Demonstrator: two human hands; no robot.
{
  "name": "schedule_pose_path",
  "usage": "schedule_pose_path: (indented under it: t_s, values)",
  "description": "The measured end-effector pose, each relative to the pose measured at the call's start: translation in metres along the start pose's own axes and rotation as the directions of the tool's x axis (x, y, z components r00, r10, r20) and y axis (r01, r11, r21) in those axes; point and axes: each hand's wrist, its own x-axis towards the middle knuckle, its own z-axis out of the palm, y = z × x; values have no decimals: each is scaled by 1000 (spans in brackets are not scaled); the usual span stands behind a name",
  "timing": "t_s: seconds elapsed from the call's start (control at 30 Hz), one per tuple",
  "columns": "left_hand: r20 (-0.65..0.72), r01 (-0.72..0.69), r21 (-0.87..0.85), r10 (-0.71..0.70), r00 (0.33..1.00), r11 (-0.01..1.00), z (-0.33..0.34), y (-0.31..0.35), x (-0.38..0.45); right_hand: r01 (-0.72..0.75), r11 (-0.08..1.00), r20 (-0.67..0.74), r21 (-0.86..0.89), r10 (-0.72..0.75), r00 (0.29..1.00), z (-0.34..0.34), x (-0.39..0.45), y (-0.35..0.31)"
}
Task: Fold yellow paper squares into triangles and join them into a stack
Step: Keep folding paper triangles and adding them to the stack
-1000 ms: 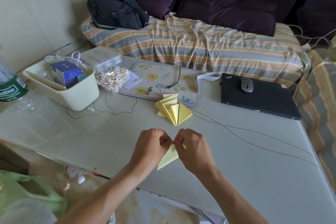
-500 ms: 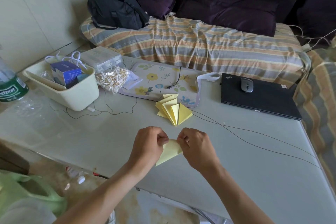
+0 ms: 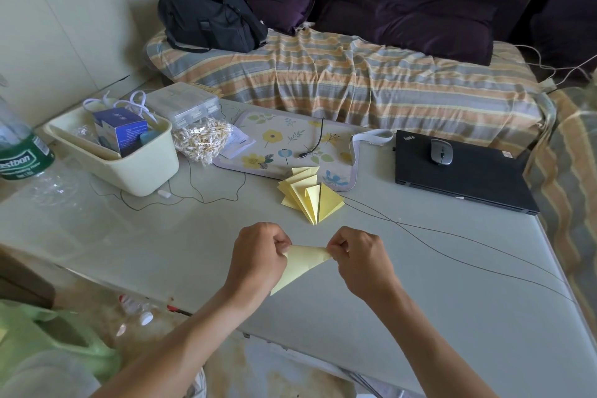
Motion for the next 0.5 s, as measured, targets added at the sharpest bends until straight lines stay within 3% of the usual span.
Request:
schedule_pose_path:
  t_s: [0.3,0.5]
  values:
    - [-24,-96,8,96,995,995,4,-3,3,-17,1000,-19,-3,17,1000,-4,0,-1]
    - [-87,-54,-19,52,995,998,0,-4,3,-50,998,101,-28,53,994,-3,-3,1]
